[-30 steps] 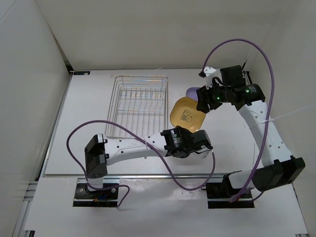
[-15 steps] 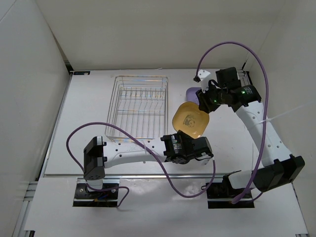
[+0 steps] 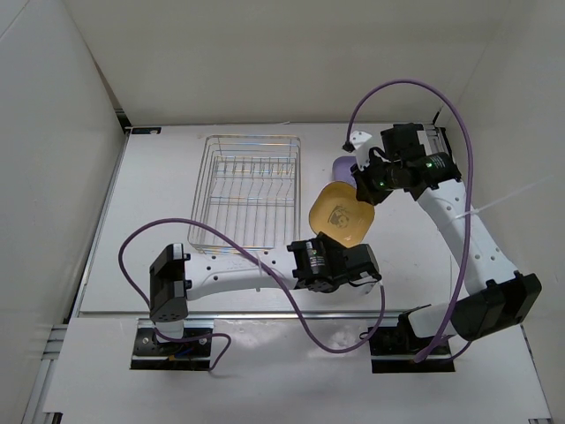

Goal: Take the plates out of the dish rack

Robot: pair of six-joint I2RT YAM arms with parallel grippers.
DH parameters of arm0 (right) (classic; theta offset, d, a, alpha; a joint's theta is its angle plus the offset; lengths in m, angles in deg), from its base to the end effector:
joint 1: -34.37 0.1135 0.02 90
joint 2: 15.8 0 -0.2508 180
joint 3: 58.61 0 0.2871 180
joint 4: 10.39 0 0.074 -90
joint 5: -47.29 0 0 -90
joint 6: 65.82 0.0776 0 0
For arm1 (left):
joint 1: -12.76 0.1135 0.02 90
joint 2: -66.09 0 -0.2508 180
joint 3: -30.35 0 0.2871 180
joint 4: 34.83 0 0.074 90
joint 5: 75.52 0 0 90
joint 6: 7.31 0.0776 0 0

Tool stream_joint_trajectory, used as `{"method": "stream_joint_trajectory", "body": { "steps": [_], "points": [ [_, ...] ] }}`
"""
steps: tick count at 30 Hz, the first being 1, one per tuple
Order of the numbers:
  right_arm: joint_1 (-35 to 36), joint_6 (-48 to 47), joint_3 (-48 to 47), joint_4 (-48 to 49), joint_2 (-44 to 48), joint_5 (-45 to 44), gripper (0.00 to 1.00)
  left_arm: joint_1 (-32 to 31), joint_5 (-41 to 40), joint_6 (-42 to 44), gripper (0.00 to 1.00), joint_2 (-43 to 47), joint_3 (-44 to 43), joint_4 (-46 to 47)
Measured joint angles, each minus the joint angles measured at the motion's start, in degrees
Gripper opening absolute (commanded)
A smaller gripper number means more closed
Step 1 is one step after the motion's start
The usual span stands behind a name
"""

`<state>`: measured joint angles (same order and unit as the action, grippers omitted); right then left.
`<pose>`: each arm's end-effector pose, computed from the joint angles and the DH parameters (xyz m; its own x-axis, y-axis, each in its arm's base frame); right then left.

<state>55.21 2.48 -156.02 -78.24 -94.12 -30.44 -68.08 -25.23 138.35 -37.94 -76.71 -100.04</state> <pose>0.3112 0.1361 0.3403 -0.4760 -0.5678 -0.6716 -0.7045 0.7033 -0.0953 0.1174 -0.4165 0.2538 0.5085 0.8367 0.2033 0.5179 -0.4858 0.7041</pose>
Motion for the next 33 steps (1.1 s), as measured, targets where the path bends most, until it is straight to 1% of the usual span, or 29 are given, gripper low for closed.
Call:
{"method": "stream_joint_trajectory", "body": {
  "steps": [1,2,3,4,5,9,11,14,17,18,20,25,27,29,33],
  "points": [
    [0.0,-0.1,0.0,-0.3,0.0,0.0,0.03,0.2,0.0,0.0,0.11,0.0,0.0,-0.2],
    [0.1,-0.2,0.0,-0.3,0.0,-0.1,0.0,0.3,0.0,0.0,0.26,0.0,0.0,-0.4],
    [0.1,0.1,0.0,-0.3,0.0,-0.2,0.0,0.5,-0.1,0.0,0.34,0.0,0.0,-0.4],
    [0.2,0.7,0.0,-0.2,0.0,-0.6,0.0,0.6,-0.2,-0.3,0.39,0.0,-0.1,-0.4],
    [0.2,1.8,0.1,0.5,0.0,-1.6,0.0,0.8,-0.2,-0.5,0.51,0.0,-0.3,-0.3],
    [-1.2,6.2,0.0,3.0,-0.8,-5.4,0.0,1.6,-0.2,-2.1,0.7,0.0,-2.3,-0.7],
    [-3.2,9.4,-0.1,4.5,-2.0,-7.9,0.0,2.4,-0.3,-2.8,0.73,0.0,-3.5,-0.8],
    [-6.9,13.6,-0.8,6.4,-4.8,-10.8,0.0,4.8,-0.3,-3.6,0.76,0.0,-5.5,-1.4],
    [-9.4,17.1,-1.7,8.5,-7.9,-13.2,0.0,8.9,0.1,-4.7,0.81,0.0,-9.3,-2.8],
    [-10.0,18.4,-1.8,9.4,-8.9,-14.0,0.0,10.6,0.4,-5.2,0.85,0.3,-10.6,-2.8],
    [-11.5,21.1,-2.4,11.3,-11.3,-15.0,0.0,15.9,1.5,-6.5,0.92,0.9,-13.9,-3.0],
    [-14.8,25.1,-5.0,14.2,-17.7,-13.9,0.0,31.4,4.1,-13.6,1.0,2.6,-21.9,-1.6],
    [-15.9,26.4,-6.3,15.7,-21.1,-12.7,0.0,37.1,4.8,-18.2,1.0,4.2,-22.9,-1.7],
    [-17.1,27.5,-6.8,17.1,-24.0,-11.2,0.0,41.5,7.0,-22.9,1.0,6.2,-23.2,-2.8],
    [-18.7,28.8,-7.6,18.7,-28.9,-7.9,0.0,48.9,14.2,-29.9,1.0,10.0,-24.7,-5.6]
  ]
}}
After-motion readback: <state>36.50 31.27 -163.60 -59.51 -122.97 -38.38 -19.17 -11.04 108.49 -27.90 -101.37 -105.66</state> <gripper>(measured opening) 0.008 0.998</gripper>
